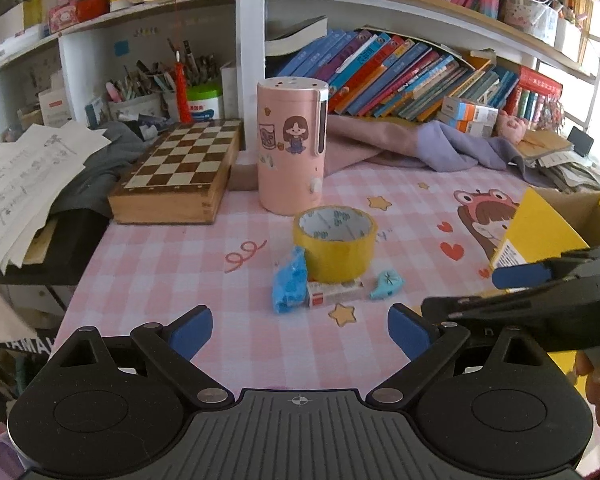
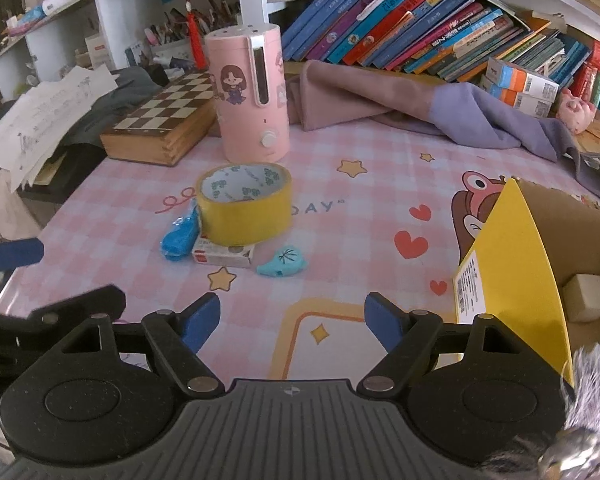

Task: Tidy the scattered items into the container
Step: 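Move both grippers toward the blue bag and fish-shaped item on the table, then close the left gripper on the blue bag while the right grips the light-blue fish item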

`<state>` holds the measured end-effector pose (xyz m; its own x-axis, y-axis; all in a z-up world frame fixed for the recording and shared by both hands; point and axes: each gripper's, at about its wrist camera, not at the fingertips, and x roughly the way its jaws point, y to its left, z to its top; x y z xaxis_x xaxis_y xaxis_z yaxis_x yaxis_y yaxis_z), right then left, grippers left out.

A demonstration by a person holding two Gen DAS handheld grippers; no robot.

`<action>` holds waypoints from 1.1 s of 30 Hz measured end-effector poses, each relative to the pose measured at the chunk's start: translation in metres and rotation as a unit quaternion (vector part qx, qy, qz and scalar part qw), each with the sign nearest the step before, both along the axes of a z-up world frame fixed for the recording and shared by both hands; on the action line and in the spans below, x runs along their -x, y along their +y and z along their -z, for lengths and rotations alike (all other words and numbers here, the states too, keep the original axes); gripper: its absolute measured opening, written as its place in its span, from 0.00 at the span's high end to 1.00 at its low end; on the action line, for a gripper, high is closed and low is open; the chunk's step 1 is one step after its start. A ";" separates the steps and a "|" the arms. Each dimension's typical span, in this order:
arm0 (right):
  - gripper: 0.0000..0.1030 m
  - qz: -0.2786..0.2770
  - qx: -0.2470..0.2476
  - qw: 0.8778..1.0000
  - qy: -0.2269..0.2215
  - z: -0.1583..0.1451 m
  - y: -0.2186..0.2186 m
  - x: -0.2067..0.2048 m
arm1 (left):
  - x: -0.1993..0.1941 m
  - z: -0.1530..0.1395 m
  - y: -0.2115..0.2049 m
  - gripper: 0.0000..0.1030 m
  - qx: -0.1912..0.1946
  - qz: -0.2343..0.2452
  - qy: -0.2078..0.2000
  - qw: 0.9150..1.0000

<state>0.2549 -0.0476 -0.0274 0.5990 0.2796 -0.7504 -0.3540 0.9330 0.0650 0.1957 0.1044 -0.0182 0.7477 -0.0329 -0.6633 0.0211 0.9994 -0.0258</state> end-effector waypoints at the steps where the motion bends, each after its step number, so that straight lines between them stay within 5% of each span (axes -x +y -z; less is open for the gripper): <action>1: 0.23 0.002 0.002 1.000 0.002 0.002 0.000 -0.003 | -0.004 0.001 0.001 0.07 0.001 0.000 0.000 1.000; 14: 0.33 0.009 0.011 0.999 0.029 0.024 0.015 -0.045 | -0.054 0.025 0.018 0.12 0.030 -0.006 0.032 0.999; 21: 0.44 -0.001 0.015 0.999 0.041 0.035 0.023 -0.063 | -0.080 0.043 0.026 0.32 0.059 -0.005 0.061 0.996; 33: 0.48 -0.021 0.020 0.998 0.052 0.050 0.034 -0.078 | -0.101 0.065 0.032 0.58 0.082 -0.002 0.093 0.992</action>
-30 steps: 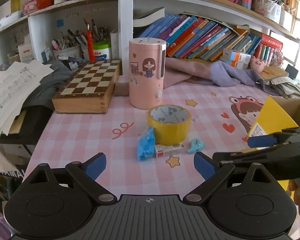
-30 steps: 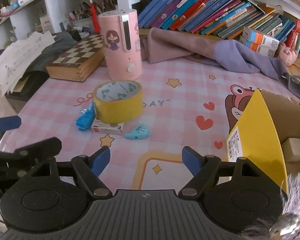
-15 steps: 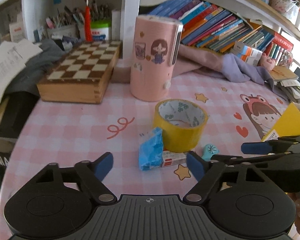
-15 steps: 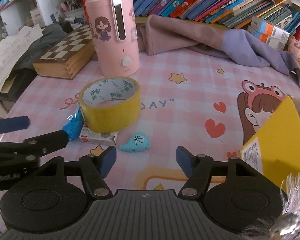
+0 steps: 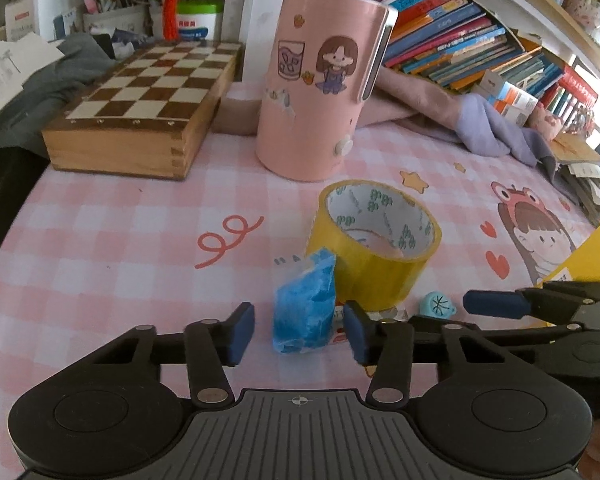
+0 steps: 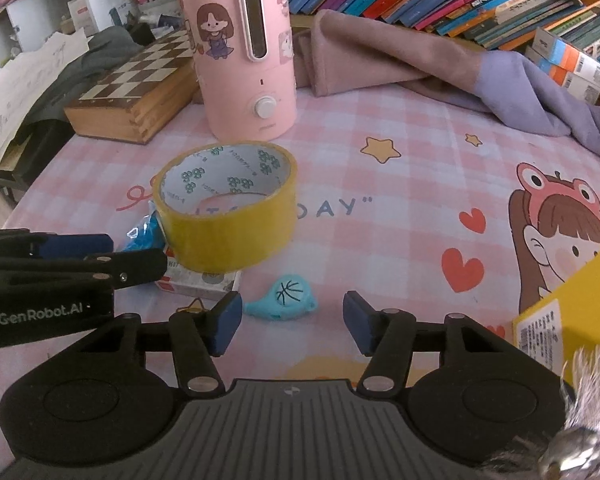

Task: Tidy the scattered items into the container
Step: 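Close the left gripper on the blue bag while the right grips the light-blue fish item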

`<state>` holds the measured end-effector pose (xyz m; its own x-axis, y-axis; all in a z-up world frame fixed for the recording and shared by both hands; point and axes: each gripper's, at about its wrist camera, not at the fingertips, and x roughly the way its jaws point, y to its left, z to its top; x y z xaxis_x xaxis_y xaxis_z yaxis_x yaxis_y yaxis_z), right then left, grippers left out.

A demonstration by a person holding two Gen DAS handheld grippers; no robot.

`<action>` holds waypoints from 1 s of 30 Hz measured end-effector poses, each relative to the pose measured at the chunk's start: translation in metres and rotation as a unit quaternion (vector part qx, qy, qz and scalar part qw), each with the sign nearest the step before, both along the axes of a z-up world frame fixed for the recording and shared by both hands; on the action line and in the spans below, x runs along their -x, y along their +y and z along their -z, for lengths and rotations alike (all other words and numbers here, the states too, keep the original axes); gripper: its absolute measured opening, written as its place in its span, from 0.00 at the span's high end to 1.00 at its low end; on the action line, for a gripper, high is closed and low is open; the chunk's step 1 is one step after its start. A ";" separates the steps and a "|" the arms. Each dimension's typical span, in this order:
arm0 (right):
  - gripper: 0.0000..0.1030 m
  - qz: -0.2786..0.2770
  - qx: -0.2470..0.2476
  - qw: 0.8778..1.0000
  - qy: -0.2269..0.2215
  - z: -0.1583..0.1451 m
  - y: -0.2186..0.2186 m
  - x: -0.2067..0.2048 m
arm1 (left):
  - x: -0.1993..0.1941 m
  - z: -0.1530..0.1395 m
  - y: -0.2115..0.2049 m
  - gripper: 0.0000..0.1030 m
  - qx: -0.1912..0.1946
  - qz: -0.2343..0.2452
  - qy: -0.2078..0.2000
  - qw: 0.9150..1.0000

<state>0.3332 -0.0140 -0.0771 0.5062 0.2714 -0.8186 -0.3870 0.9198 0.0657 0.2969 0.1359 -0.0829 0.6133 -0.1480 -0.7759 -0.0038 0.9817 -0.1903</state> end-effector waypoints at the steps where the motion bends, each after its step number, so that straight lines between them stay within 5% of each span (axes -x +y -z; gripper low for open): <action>1: 0.48 -0.001 0.002 1.000 0.001 0.001 0.001 -0.001 | 0.000 0.001 0.000 0.59 0.004 -0.001 -0.002 1.000; 6: 0.62 -0.014 0.015 1.000 -0.012 0.004 0.004 -0.002 | 0.001 0.000 -0.001 0.71 0.011 -0.001 -0.005 1.000; 30: 0.62 -0.008 -0.020 0.998 -0.067 -0.048 -0.018 0.052 | 0.068 -0.055 -0.011 0.73 0.022 -0.005 -0.066 0.998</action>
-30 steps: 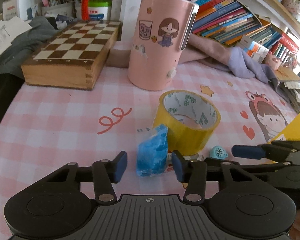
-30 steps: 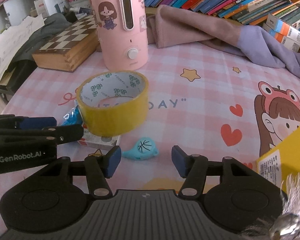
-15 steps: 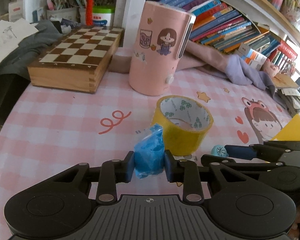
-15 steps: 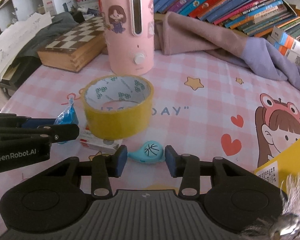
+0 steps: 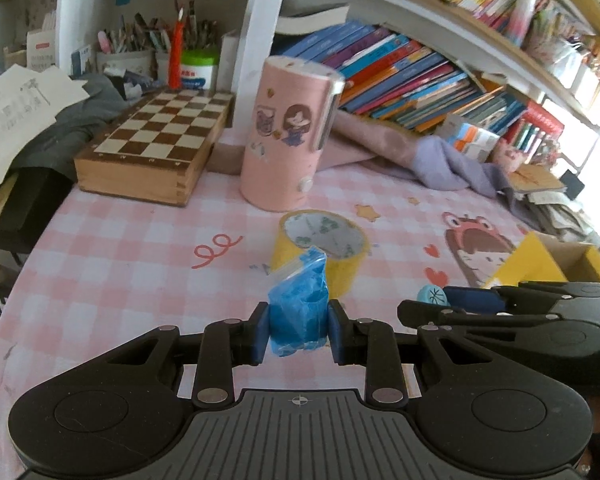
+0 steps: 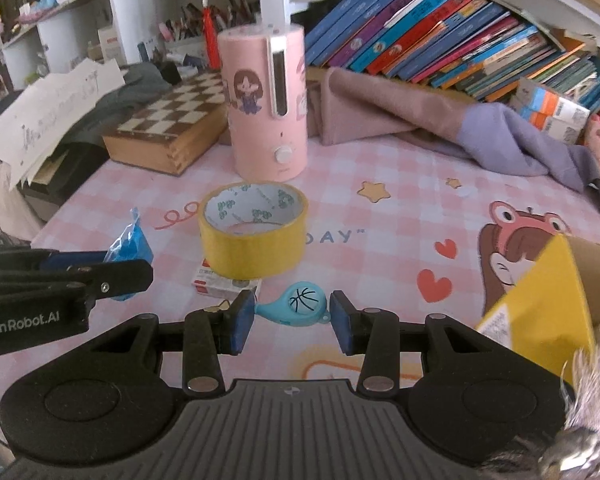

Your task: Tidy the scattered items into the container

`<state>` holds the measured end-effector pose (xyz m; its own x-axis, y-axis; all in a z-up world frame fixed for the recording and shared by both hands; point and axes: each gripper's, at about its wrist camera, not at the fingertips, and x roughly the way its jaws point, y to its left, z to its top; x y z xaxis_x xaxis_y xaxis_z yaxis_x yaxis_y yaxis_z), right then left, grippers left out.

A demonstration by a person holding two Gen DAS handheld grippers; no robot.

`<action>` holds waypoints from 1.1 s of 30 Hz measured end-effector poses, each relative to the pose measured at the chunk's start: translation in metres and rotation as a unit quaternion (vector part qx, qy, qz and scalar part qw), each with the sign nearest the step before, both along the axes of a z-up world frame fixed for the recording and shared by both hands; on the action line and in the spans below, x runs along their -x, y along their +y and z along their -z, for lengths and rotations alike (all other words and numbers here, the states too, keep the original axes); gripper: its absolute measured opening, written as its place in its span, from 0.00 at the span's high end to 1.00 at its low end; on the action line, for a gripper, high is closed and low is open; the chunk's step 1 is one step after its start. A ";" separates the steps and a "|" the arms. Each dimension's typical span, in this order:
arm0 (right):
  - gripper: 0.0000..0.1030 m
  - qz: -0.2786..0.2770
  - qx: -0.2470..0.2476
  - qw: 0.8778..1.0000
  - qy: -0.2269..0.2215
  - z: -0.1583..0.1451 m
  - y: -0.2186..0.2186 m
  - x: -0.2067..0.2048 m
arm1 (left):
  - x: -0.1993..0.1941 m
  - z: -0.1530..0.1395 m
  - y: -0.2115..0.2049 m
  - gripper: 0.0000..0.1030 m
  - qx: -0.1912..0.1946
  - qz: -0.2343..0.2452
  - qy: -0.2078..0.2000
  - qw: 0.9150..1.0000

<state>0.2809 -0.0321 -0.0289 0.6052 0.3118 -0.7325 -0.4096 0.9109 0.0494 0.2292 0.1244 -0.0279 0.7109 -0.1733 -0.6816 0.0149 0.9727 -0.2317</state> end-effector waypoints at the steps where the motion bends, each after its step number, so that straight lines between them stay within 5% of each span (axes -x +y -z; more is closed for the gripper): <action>1: 0.62 0.003 -0.002 1.000 -0.003 -0.003 -0.003 0.004 | 0.005 -0.003 -0.002 0.73 0.001 0.003 -0.004 1.000; 33: 0.62 0.035 -0.042 0.998 -0.040 -0.053 -0.061 0.180 | 0.175 -0.051 -0.025 0.74 0.053 0.038 -0.060 0.996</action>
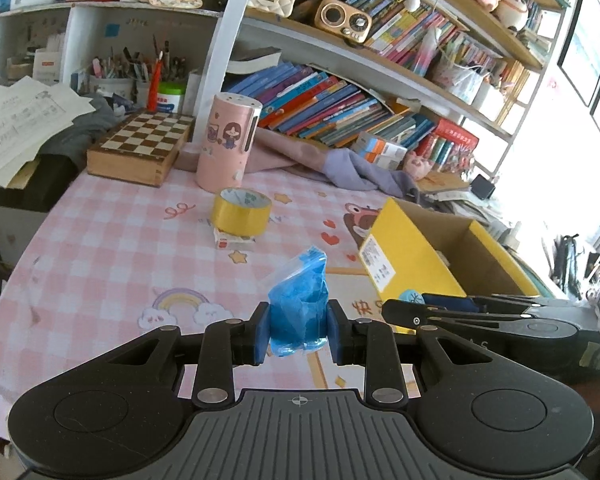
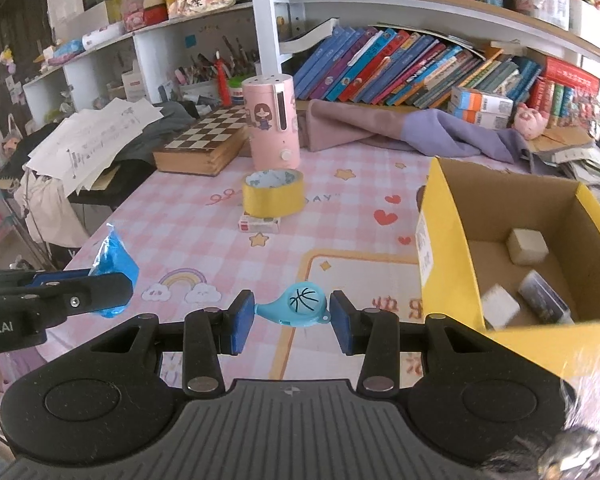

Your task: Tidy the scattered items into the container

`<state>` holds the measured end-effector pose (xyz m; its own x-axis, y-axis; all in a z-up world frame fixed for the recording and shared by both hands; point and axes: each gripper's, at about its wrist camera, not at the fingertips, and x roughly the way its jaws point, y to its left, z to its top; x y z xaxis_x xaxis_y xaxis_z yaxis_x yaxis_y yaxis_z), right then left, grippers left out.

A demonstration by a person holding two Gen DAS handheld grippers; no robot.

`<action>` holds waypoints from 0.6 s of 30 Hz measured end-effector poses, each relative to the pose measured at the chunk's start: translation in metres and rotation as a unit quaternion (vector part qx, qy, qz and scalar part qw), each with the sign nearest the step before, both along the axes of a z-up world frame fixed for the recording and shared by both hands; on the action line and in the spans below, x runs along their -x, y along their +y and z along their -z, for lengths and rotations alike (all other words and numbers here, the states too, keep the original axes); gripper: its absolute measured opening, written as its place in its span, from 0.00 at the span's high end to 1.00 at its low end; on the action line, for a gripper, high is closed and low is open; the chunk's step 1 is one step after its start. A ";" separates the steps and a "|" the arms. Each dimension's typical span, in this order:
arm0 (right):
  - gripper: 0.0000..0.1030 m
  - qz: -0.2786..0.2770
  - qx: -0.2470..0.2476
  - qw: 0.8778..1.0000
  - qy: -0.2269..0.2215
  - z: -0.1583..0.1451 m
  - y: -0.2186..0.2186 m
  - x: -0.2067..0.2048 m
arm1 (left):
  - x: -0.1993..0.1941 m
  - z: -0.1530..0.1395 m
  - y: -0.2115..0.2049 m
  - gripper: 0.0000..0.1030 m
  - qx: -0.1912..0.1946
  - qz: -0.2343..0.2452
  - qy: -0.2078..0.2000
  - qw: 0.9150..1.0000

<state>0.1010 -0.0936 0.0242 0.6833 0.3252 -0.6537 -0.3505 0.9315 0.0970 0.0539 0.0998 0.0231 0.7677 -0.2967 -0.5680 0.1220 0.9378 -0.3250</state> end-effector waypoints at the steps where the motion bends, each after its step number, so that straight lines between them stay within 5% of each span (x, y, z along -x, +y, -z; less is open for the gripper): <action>1: 0.62 0.002 -0.001 1.000 0.000 0.000 -0.001 0.005 | 0.004 0.000 0.000 0.74 0.001 0.002 -0.001 1.000; 18: 0.62 0.057 -0.010 0.998 0.006 0.001 -0.021 0.063 | 0.034 0.000 -0.019 0.74 0.004 0.064 0.001 0.998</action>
